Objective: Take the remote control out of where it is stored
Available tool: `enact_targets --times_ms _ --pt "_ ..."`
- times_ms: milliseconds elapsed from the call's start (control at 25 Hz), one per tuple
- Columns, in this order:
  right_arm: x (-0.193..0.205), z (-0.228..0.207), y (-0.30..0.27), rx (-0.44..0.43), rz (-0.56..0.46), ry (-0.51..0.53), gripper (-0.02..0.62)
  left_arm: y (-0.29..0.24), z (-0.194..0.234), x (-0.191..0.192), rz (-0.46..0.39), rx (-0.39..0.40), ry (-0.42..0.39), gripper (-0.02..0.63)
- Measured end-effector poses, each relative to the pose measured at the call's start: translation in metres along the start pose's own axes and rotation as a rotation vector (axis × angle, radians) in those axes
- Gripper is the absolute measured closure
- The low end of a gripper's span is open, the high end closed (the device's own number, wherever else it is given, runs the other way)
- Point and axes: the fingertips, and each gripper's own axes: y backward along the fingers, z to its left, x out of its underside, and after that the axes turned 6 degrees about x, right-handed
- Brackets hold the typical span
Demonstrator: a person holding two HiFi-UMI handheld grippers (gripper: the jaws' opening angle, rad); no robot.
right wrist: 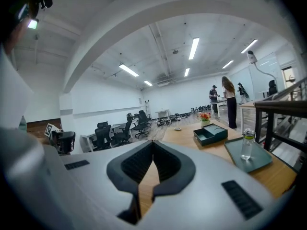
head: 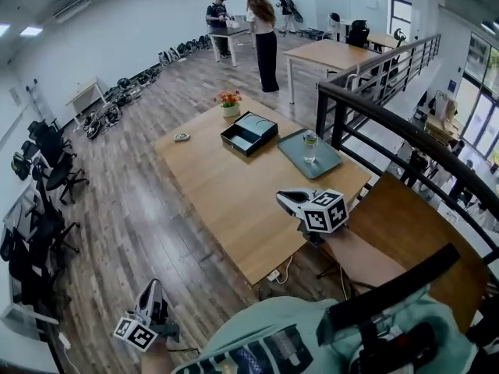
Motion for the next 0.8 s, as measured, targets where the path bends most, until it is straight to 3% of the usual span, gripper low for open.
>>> enact_targets --times_ms 200,360,480,640,800 --pt "0.030 0.051 0.023 0.041 0.015 -0.044 0.589 0.049 0.003 0.008 0.045 0.062 -0.012 0.601" --pt "0.041 0.071 0.040 0.067 0.018 -0.094 0.589 0.071 0.012 0.024 0.059 0.064 0.052 0.602" --pt "0.034 0.067 0.061 0.082 -0.002 -0.115 0.589 0.065 -0.001 0.028 0.059 0.087 0.077 0.603" --pt "0.028 0.046 0.086 0.091 -0.036 -0.135 0.589 0.042 -0.032 0.023 0.043 0.141 0.048 0.601" --pt "0.030 0.014 0.105 0.047 -0.054 -0.141 0.589 0.013 -0.065 0.030 0.008 0.160 0.009 0.601"
